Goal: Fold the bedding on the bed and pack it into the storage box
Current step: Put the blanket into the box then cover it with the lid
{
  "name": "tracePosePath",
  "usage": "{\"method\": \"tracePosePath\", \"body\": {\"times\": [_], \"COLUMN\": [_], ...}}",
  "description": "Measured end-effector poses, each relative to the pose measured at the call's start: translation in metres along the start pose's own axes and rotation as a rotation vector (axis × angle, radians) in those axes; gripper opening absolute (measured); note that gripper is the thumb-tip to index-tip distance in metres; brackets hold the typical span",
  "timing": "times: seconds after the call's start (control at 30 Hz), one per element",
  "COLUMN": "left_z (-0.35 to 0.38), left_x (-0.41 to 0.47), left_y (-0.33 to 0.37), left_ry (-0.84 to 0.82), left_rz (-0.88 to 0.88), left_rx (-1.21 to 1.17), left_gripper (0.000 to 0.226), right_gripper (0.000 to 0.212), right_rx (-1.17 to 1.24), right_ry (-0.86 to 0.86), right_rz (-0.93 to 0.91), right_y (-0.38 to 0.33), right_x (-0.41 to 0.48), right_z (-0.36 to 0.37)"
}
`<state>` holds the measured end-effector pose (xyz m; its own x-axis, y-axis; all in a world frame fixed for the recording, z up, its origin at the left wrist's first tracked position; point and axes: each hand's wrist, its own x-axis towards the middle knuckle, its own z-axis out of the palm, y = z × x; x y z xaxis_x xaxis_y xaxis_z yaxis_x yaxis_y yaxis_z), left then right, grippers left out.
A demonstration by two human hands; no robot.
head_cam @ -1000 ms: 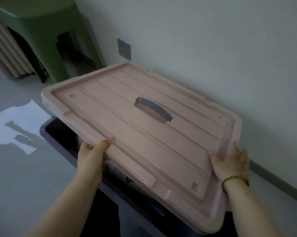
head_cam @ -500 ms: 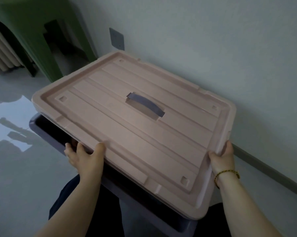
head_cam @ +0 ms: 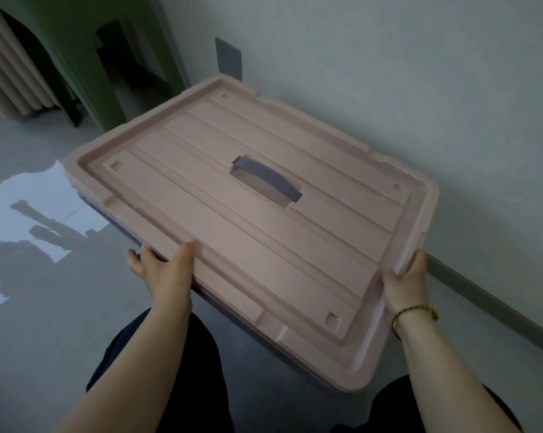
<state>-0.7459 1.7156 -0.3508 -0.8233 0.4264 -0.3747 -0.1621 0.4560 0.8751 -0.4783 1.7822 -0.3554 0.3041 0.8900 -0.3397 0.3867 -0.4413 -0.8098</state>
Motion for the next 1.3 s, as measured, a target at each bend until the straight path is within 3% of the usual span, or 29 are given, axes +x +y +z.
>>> {"method": "tracePosePath", "body": {"times": [0.17,0.3,0.4,0.5,0.6,0.7,0.77,0.87,0.97,1.07,1.2,1.3], "left_z": [-0.019,-0.013,-0.012,0.001,0.033,0.051,0.055,0.057,0.058,0.062,0.063,0.064], "left_x": [-0.001,-0.001,-0.003,-0.012,-0.021,-0.019,-0.013,-0.018,-0.024,-0.024,-0.030,-0.031], "left_y": [-0.019,-0.006,-0.004,-0.004,0.001,-0.003,-0.003,-0.002,-0.001,0.000,-0.002,-0.001], "left_ry": [-0.065,-0.050,-0.008,-0.176,-0.411,-0.526,-0.510,-0.513,-0.512,-0.501,-0.499,-0.494], "left_rz": [0.028,0.012,0.306,0.712,0.796,0.818,0.822,0.820,0.823,0.832,0.846,0.851], "left_rx": [0.130,0.270,0.621,0.929,1.102,1.250,1.283,1.311,1.302,1.293,1.267,1.264], "left_gripper": [0.079,0.080,0.080,0.063,0.055,0.070,0.090,0.083,0.086,0.085,0.098,0.096], "right_gripper": [0.067,0.064,0.067,0.066,0.060,0.064,0.078,0.099,0.109,0.098,0.040,0.050], "right_rx": [-0.060,-0.127,-0.062,0.019,0.001,-0.010,0.094,0.281,0.370,0.229,-0.078,-0.176], "right_ry": [0.008,0.032,0.033,0.050,0.078,0.128,0.143,0.063,-0.016,0.040,0.119,0.120], "right_rz": [-0.001,-0.053,-0.039,-0.015,0.024,0.029,0.163,0.461,0.537,0.429,0.259,0.202], "right_y": [0.018,0.023,0.024,0.020,0.023,0.021,0.016,0.017,0.021,0.022,0.016,0.008], "right_x": [-0.019,-0.014,-0.015,-0.018,-0.014,-0.013,-0.009,-0.007,-0.010,-0.011,-0.018,-0.017], "right_z": [0.007,0.016,0.019,0.019,0.024,0.030,0.028,0.018,0.007,-0.001,0.000,0.003]}}
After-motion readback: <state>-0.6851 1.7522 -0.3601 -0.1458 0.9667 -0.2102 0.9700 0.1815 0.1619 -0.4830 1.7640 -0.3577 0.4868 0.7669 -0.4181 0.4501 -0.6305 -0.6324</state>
